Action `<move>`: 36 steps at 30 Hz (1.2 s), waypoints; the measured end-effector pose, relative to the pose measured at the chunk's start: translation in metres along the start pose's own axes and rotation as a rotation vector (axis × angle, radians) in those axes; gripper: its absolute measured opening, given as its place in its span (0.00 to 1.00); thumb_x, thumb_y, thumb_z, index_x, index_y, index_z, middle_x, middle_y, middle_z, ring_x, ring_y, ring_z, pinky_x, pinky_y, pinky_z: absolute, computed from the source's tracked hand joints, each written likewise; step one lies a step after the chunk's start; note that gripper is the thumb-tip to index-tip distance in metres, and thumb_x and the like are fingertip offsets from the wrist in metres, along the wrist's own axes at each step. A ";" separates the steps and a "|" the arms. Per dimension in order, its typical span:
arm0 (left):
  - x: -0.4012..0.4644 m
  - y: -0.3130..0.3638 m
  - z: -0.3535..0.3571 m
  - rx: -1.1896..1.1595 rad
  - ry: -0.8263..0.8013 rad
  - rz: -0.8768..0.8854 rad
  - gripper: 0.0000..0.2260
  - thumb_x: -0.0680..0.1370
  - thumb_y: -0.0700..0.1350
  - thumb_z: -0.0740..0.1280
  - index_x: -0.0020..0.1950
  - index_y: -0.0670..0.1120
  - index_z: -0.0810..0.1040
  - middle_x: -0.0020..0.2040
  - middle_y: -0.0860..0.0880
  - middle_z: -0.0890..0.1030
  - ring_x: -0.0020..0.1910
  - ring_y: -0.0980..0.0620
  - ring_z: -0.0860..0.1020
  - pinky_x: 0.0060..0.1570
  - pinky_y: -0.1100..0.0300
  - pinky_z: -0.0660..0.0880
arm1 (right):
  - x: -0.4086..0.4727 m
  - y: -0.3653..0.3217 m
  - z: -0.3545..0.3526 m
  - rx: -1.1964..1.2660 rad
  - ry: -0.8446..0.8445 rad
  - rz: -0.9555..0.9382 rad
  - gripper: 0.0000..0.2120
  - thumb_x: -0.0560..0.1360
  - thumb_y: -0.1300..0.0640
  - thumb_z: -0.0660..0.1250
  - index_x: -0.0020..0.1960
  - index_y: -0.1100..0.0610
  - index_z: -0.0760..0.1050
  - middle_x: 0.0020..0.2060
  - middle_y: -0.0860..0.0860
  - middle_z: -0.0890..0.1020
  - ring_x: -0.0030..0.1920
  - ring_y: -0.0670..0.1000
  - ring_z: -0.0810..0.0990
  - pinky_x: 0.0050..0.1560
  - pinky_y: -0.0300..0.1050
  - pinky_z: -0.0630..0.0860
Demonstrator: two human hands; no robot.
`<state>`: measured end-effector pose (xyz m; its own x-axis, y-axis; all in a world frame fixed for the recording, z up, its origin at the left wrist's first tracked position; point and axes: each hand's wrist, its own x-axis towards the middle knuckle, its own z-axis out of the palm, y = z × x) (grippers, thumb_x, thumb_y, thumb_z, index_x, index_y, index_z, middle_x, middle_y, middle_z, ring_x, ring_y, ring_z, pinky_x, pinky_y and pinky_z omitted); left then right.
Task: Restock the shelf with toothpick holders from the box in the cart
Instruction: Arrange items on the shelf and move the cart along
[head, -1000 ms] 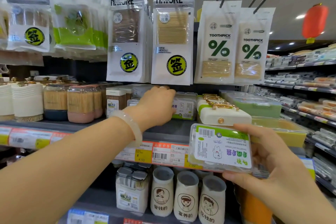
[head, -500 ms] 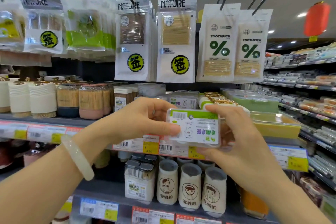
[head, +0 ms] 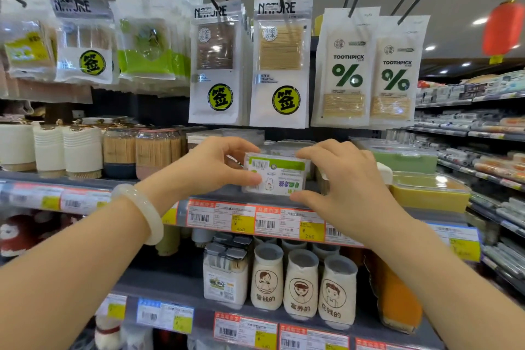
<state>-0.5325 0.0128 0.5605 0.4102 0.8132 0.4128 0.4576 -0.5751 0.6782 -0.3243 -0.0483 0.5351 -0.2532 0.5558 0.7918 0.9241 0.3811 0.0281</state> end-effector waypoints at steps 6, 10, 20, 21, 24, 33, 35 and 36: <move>0.001 -0.004 0.008 0.116 0.072 0.017 0.21 0.69 0.46 0.75 0.60 0.53 0.75 0.50 0.50 0.80 0.43 0.55 0.80 0.41 0.64 0.76 | -0.039 0.020 0.014 0.023 0.266 -0.082 0.22 0.69 0.45 0.68 0.56 0.59 0.79 0.55 0.54 0.79 0.61 0.57 0.74 0.62 0.52 0.67; 0.005 -0.002 0.012 0.216 0.092 0.042 0.20 0.70 0.47 0.75 0.58 0.54 0.73 0.49 0.51 0.79 0.46 0.55 0.79 0.43 0.67 0.73 | -0.064 0.032 0.027 -0.022 0.293 -0.165 0.20 0.73 0.48 0.65 0.56 0.61 0.80 0.60 0.58 0.77 0.67 0.58 0.69 0.67 0.56 0.65; 0.016 0.007 0.021 0.716 0.168 0.147 0.25 0.73 0.56 0.70 0.68 0.52 0.72 0.58 0.50 0.70 0.59 0.51 0.68 0.60 0.56 0.66 | -0.070 0.038 0.040 -0.074 0.352 -0.221 0.14 0.74 0.50 0.66 0.51 0.59 0.82 0.62 0.58 0.77 0.69 0.57 0.68 0.68 0.58 0.65; 0.017 0.007 0.022 0.734 0.170 0.151 0.25 0.73 0.56 0.69 0.68 0.52 0.72 0.58 0.50 0.70 0.59 0.51 0.67 0.60 0.56 0.65 | -0.071 0.038 0.040 -0.075 0.353 -0.219 0.14 0.74 0.50 0.66 0.51 0.58 0.83 0.62 0.57 0.77 0.69 0.57 0.68 0.68 0.58 0.65; 0.022 0.010 0.026 0.822 0.169 0.154 0.25 0.74 0.59 0.67 0.69 0.54 0.71 0.60 0.51 0.70 0.60 0.51 0.66 0.59 0.57 0.64 | -0.071 0.039 0.041 -0.079 0.350 -0.218 0.15 0.74 0.49 0.65 0.51 0.58 0.83 0.62 0.57 0.77 0.69 0.56 0.68 0.69 0.56 0.64; 0.050 0.018 0.037 1.020 0.142 0.107 0.25 0.75 0.61 0.65 0.70 0.54 0.70 0.64 0.49 0.69 0.64 0.48 0.63 0.62 0.54 0.61 | -0.068 0.041 0.042 -0.090 0.378 -0.231 0.15 0.72 0.47 0.65 0.49 0.56 0.84 0.59 0.55 0.79 0.67 0.55 0.70 0.68 0.52 0.63; 0.055 0.017 0.038 1.028 0.140 0.096 0.25 0.74 0.61 0.65 0.69 0.54 0.71 0.64 0.49 0.69 0.64 0.48 0.64 0.62 0.53 0.61 | -0.068 0.041 0.042 -0.097 0.384 -0.237 0.15 0.72 0.47 0.66 0.48 0.56 0.84 0.59 0.55 0.79 0.66 0.55 0.70 0.67 0.52 0.64; 0.057 0.016 0.039 1.033 0.138 0.093 0.25 0.74 0.60 0.65 0.69 0.54 0.71 0.64 0.49 0.69 0.64 0.48 0.64 0.62 0.53 0.61 | -0.067 0.041 0.042 -0.098 0.390 -0.241 0.15 0.72 0.47 0.66 0.48 0.56 0.84 0.58 0.55 0.79 0.66 0.55 0.70 0.67 0.52 0.64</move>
<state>-0.4715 0.0464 0.5710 0.4143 0.7274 0.5470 0.9070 -0.3794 -0.1825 -0.2814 -0.0393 0.4573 -0.3545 0.1338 0.9254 0.8796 0.3834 0.2816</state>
